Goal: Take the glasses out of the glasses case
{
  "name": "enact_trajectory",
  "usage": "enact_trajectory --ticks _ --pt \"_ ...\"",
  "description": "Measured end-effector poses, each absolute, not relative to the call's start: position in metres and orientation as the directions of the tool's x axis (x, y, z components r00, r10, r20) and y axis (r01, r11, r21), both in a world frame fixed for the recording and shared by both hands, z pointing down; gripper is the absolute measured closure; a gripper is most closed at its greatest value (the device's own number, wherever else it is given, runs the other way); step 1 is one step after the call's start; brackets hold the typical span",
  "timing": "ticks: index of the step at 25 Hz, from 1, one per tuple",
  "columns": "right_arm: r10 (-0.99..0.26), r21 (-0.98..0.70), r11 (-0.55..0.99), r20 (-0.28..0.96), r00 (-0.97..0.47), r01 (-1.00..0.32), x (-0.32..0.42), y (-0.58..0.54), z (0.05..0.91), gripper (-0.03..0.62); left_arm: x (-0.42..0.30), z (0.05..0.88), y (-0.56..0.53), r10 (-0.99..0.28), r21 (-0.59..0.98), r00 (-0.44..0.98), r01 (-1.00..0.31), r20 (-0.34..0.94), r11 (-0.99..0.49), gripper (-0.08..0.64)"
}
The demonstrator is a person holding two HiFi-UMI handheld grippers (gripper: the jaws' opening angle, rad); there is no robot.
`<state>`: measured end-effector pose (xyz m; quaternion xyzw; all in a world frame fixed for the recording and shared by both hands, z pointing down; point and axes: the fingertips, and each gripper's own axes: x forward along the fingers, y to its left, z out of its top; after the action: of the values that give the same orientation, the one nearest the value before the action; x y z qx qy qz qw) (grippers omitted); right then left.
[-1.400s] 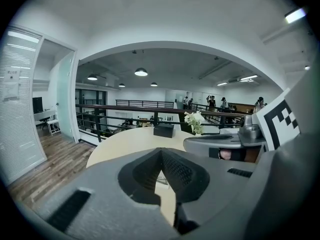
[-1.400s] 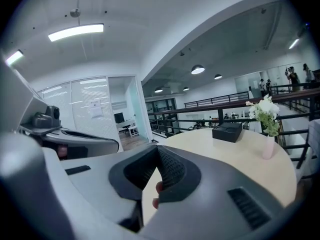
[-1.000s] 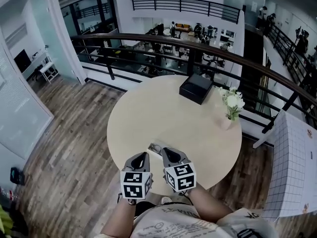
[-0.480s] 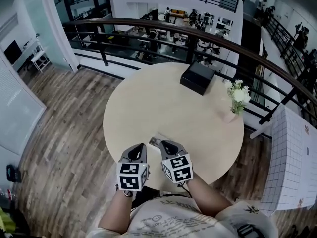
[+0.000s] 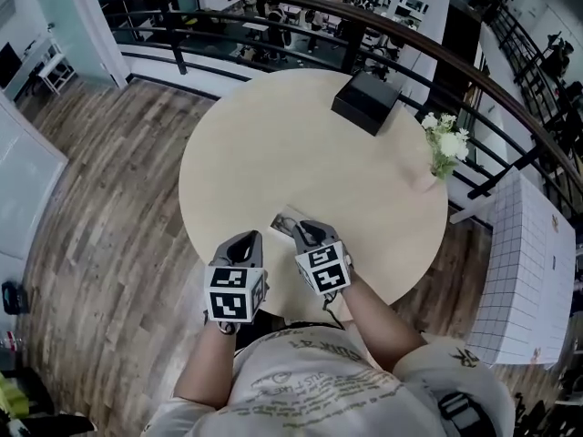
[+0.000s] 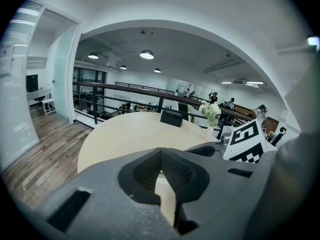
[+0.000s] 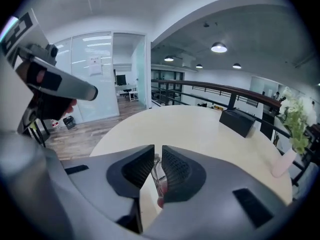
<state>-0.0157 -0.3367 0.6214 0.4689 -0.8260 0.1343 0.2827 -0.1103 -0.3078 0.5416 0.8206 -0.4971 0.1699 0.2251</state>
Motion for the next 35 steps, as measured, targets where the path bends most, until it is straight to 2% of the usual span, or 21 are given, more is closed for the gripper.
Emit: enact_trajectory --ticks 3,9,14,25,35 --pt "-0.659 0.065 0.561 0.639 -0.397 -0.826 -0.015 -0.336 0.636 0.518 -0.110 0.544 -0.309 -0.737 0.208 0.448 -0.893 0.506 -0.400 0.548" --pt "-0.564 0.124 0.662 0.732 -0.382 -0.739 -0.022 -0.326 0.672 0.518 -0.116 0.554 -0.305 -0.733 0.208 0.432 -0.901 0.525 -0.381 0.548" --pt "-0.526 0.166 0.688 0.785 -0.327 -0.707 -0.016 -0.325 0.703 0.517 -0.125 0.559 -0.300 -0.736 0.199 0.404 -0.914 0.544 -0.355 0.548" --pt "-0.481 0.201 0.706 0.839 -0.252 -0.679 -0.004 -0.335 0.732 0.518 -0.147 0.562 -0.287 -0.756 0.184 0.344 -0.939 0.558 -0.291 0.548" --pt "-0.453 0.202 0.736 0.856 -0.248 -0.646 -0.006 -0.343 0.741 0.518 -0.154 0.564 -0.288 -0.757 0.172 0.330 -0.944 0.564 -0.283 0.548"
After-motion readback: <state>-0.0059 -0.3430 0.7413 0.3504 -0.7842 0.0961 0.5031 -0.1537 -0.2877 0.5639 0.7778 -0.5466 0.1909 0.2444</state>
